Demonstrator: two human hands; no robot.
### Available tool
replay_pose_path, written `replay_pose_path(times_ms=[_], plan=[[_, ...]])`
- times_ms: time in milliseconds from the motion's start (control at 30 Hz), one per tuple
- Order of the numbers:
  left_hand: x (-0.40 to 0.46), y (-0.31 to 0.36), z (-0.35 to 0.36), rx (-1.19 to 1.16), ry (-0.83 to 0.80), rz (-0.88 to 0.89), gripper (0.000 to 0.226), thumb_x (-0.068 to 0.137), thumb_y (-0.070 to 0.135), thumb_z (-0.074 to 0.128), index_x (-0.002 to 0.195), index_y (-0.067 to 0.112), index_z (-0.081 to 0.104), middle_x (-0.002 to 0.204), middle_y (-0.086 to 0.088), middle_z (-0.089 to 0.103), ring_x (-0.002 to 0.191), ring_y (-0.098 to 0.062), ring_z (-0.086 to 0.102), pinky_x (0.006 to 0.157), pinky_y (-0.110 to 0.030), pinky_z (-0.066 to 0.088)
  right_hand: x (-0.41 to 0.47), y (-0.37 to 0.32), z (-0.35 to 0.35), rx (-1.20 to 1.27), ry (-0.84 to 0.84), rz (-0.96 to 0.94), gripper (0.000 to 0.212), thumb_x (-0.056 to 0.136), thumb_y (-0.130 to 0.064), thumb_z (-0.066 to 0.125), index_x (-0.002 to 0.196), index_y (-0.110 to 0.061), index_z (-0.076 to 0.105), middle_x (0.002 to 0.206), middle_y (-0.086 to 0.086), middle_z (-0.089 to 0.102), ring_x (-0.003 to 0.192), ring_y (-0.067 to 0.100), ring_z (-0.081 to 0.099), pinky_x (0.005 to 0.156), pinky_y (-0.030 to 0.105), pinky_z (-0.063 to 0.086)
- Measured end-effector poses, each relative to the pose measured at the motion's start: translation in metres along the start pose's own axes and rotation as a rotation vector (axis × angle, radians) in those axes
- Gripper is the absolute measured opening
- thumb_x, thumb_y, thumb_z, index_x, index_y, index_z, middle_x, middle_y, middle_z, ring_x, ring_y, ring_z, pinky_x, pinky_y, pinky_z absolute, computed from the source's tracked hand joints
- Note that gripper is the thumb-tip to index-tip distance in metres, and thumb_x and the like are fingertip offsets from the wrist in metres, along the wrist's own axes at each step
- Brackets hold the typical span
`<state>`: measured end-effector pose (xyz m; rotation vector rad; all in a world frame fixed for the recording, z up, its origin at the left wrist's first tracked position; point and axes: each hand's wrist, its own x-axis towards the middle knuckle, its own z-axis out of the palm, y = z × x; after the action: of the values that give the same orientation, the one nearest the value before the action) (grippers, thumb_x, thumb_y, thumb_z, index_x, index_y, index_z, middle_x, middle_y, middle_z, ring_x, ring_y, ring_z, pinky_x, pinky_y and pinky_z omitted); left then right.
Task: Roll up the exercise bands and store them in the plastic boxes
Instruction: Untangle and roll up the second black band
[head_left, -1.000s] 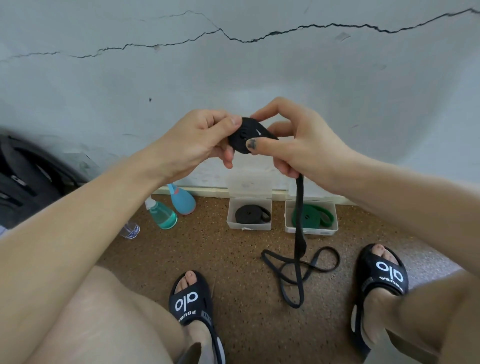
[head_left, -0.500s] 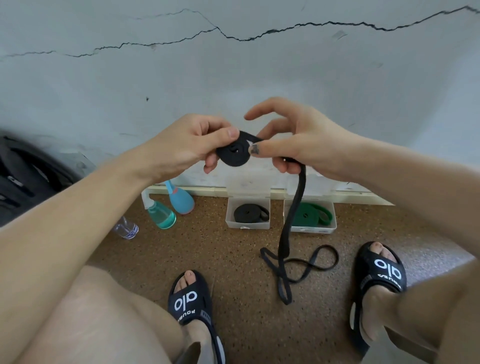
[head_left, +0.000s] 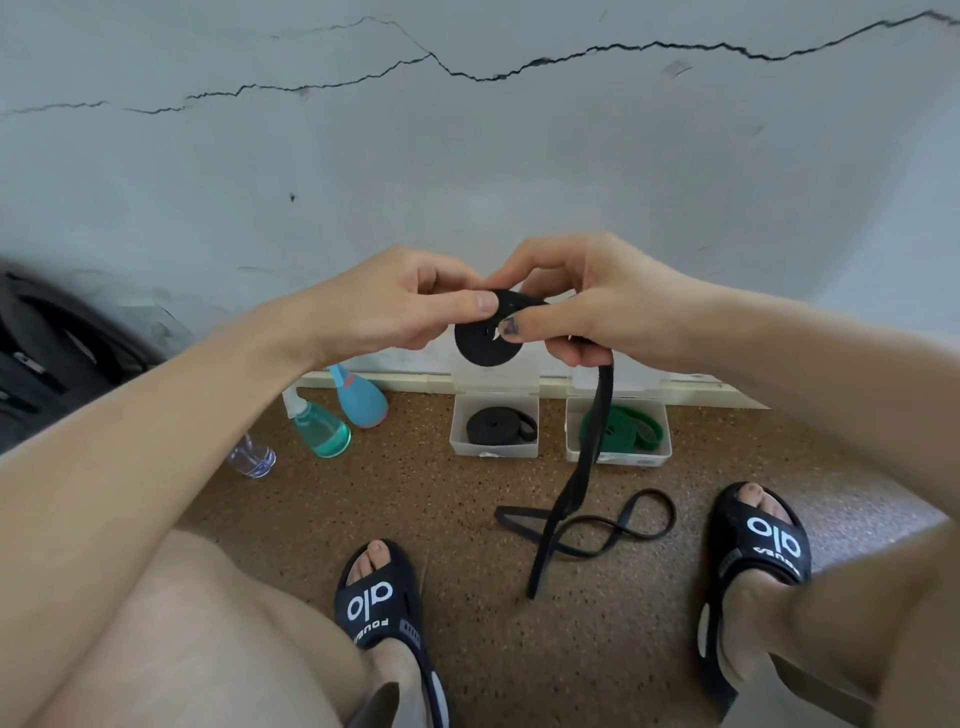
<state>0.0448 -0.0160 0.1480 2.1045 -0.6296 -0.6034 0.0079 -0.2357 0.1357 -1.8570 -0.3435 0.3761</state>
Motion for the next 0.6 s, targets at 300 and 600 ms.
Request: replay_pose_path(times_ms=[300, 600], plan=[[0.004, -0.011, -0.001, -0.146, 0.15, 0.089, 0.016, 0.096, 0.033, 0.065, 0.09, 0.02, 0.072, 0.081, -0.012, 0.064, 0.058, -0.014, 0.053, 0.065, -0.019, 0.049, 0.0, -0.003, -0.007, 0.062, 0.114, -0.041, 0.032, 0.093, -0.01, 0.073, 0.121, -0.024, 0.067, 0.086, 0.002, 0.071, 0.052, 0.016, 0.055, 0.045, 0.024, 0.043], [0.007, -0.006, 0.005, -0.271, 0.142, 0.017, 0.017, 0.101, 0.023, 0.057, 0.097, 0.011, 0.068, 0.084, -0.011, 0.069, 0.054, -0.017, 0.06, 0.056, -0.021, 0.053, -0.003, 0.004, 0.004, -0.016, 0.25, -0.094, 0.011, 0.095, -0.014, 0.071, 0.106, -0.018, 0.071, 0.086, 0.004, 0.073, 0.045, 0.016, 0.051, 0.04, 0.026, 0.038]])
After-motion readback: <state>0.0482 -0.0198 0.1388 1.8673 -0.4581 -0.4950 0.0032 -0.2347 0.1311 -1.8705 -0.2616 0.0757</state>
